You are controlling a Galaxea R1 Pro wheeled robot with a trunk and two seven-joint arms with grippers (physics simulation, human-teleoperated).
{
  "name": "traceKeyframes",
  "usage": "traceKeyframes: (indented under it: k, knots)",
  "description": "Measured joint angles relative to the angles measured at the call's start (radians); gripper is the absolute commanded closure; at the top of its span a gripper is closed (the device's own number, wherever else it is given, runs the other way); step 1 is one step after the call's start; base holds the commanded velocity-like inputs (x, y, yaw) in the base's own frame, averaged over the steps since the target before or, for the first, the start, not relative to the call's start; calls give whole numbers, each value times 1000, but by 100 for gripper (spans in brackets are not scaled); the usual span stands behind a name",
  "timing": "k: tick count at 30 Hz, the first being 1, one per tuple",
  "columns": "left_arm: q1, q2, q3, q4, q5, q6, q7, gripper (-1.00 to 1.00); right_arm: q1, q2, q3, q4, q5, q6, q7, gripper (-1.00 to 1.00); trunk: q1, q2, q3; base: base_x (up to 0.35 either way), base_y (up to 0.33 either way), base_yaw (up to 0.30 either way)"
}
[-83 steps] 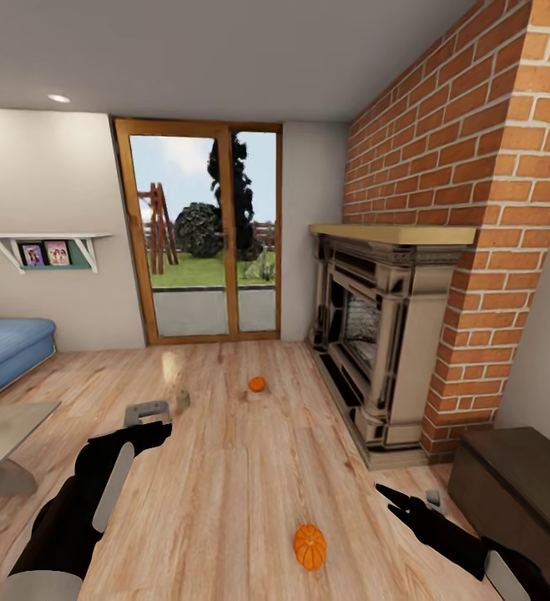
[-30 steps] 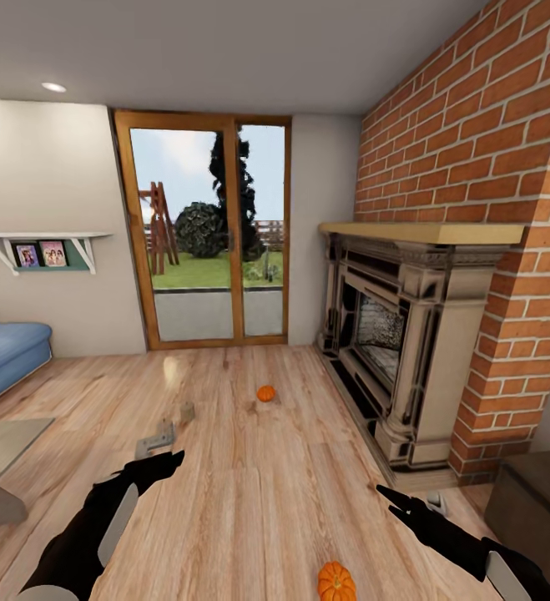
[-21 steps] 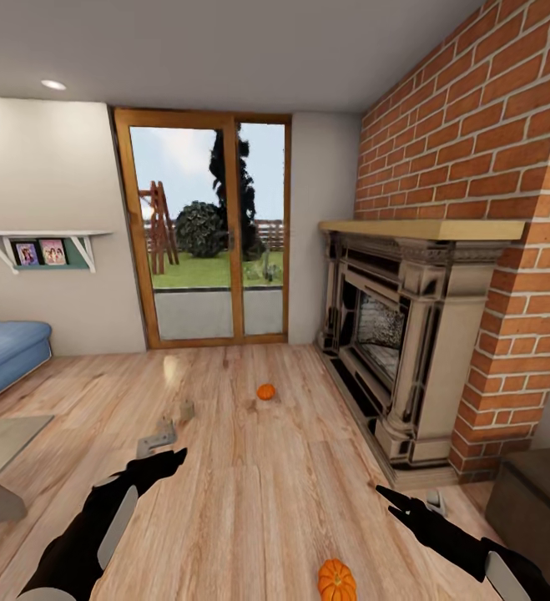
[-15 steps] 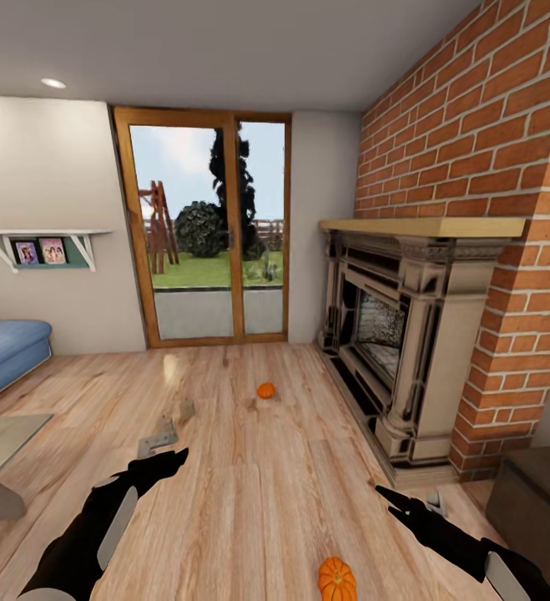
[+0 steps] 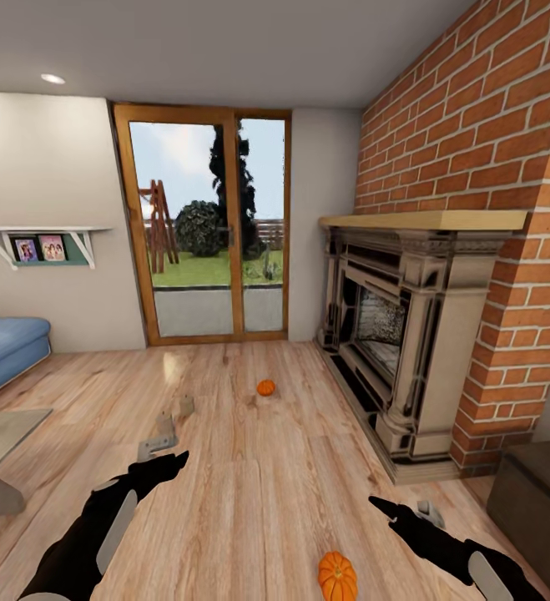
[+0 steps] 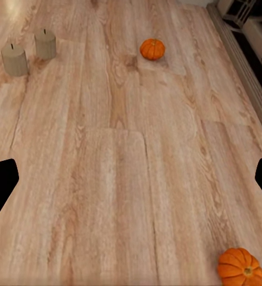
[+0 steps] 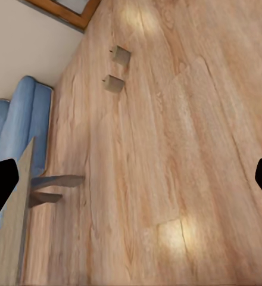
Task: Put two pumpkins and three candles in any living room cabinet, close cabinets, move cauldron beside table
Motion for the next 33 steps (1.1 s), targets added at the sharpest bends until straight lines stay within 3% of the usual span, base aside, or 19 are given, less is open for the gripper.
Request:
traceKeyframes:
  k: [3, 6, 12, 25, 28, 33]
  knots:
    - [3, 0, 0, 1, -1, 0, 1, -100, -1, 21, -1, -1, -8, -3, -92, -100, 12, -21, -9, 0, 0, 0]
    - [3, 0, 0, 2, -1, 0, 1, -100, -1, 33, -3, -1, -12, -22, -139, -100, 23, -42, -19, 0, 0, 0]
    - [22, 0, 0, 2, -1, -5, 1, -100, -1, 41, -3, 0, -14, -59, -169, -100, 46, -84, -38, 0, 0, 0]
    - [33, -2, -1, 9, -7, -34, 12, -100, -4, 43, -11, 8, -10, -61, -187, -100, 96, -175, -78, 0, 0, 0]
    - [33, -3, -1, 22, -4, -48, 13, -100, -5, 44, -12, 9, -12, -57, -251, -100, 107, -196, -88, 0, 0, 0]
    - [33, -3, 0, 30, -1, -58, 10, -100, -5, 44, -11, 10, -15, -53, -290, -100, 127, -231, -103, 0, 0, 0]
